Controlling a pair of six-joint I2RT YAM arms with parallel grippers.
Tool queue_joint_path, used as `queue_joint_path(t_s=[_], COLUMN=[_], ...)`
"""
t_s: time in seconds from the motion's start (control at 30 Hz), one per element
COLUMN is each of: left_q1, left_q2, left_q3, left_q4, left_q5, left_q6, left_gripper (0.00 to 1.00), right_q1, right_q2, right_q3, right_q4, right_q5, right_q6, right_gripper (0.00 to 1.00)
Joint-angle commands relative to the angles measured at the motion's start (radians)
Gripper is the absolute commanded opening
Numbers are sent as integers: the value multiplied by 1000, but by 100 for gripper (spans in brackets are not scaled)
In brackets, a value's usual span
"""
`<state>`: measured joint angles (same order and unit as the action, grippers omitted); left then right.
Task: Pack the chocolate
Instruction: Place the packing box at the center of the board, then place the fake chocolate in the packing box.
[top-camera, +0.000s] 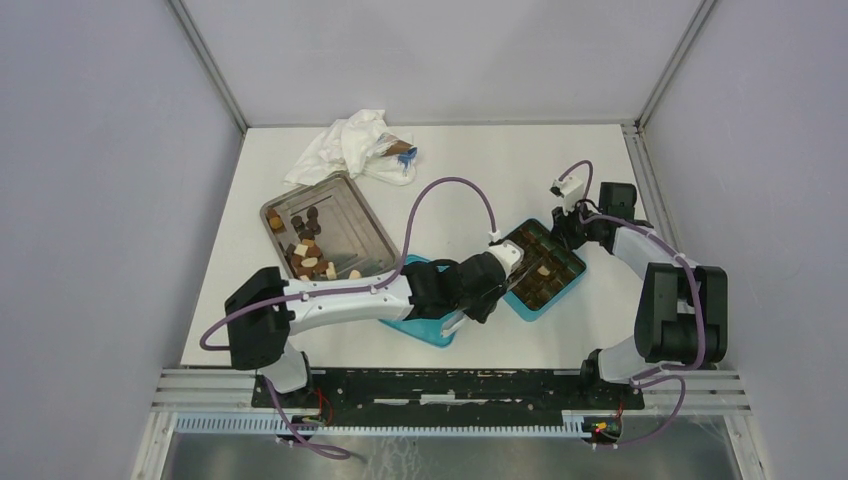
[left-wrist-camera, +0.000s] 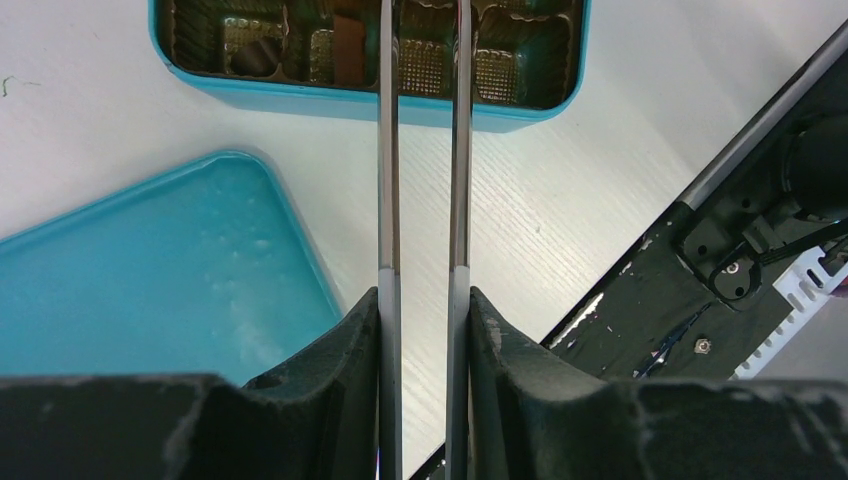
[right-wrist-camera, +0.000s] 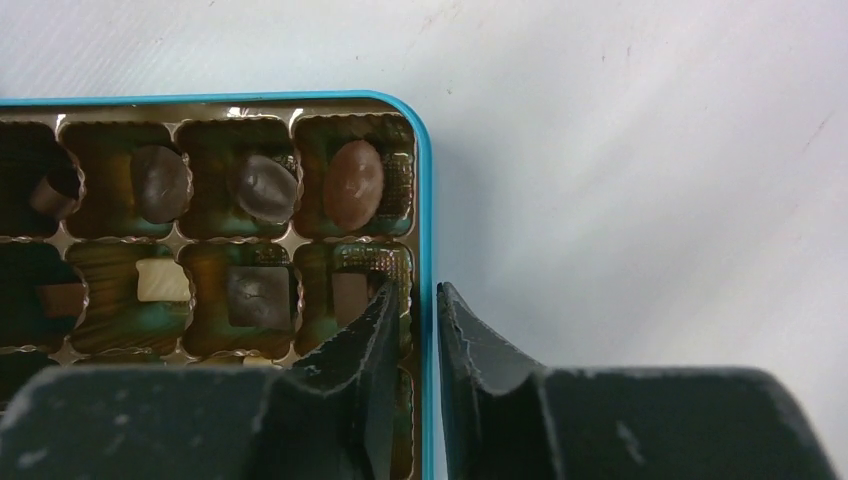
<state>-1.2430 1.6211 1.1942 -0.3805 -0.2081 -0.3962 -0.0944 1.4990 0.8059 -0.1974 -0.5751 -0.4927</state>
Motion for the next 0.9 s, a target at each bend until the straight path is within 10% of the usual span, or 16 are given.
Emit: queue_joint_path(t_s=[0.0,0.27,0.87], left_q1=[-7,-17,-22], left_q2=[22,57,115], left_q3=[81,129,193], left_q4=[-22,-81,-137], left_q5=[-5,-3,-11], left_q6=[-3,-8,-16], left_gripper=[4,6,28], right_q1=[-3,-17,-45], right_q2=[-1,-17,-42], right_q3=[53,52,45], right_q4=[6,6,3], right_q5=[-16,-17,-43], right_q6=[17,22,20], right_gripper=[29,52,63])
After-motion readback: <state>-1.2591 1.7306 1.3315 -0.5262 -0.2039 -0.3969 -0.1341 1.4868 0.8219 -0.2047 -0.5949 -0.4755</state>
